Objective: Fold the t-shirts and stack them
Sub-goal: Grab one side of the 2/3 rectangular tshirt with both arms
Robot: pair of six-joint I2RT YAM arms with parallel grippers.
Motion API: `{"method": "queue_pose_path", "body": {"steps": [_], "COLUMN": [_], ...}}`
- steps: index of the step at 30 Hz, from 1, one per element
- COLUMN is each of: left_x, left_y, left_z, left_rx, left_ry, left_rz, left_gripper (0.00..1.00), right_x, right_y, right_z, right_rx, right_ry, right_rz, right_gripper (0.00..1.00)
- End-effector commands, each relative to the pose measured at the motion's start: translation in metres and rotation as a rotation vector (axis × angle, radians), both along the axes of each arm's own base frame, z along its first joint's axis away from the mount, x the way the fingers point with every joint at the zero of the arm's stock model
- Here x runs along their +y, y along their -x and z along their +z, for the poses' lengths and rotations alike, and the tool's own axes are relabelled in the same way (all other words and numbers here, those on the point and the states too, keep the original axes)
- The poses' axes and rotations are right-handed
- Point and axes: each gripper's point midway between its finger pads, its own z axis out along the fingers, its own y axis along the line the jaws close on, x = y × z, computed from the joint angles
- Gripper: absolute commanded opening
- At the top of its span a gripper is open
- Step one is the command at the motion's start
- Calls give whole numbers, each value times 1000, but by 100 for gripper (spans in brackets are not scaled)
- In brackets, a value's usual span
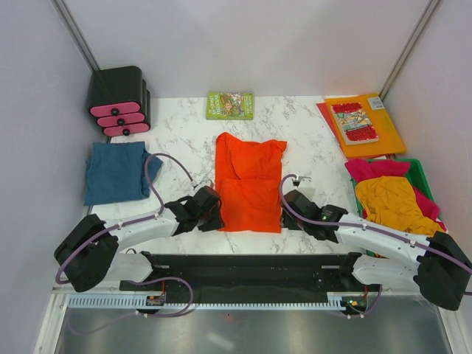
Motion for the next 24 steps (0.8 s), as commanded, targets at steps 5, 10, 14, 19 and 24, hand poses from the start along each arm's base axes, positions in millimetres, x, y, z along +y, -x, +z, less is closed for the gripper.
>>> {"method": "queue_pose_path", "body": {"steps": [5, 10, 14, 19, 24], "left_x": [7, 7, 8, 9, 9], "left_y": [21, 21, 22, 22, 22], "left_z": [-24, -23, -23, -22, -22], "left_rx": [79, 73, 74, 71, 70], "left_ry": [-37, -41, -45, -49, -53], "left_rz": [-1, -18, -24, -32, -38], "left_gripper": [2, 2, 2, 2, 2], "right_x": [-5, 2, 12, 21, 23], "right_y": [14, 12, 6, -1, -3], "right_z": [-28, -32, -23, -9, 8], "right_rx": [54, 55, 33, -5, -41], "right_ry": [-13, -32, -52, -67, -70], "right_rz": [-37, -44, -41, -49, -61], "right_gripper": [49, 50, 50, 50, 50]}}
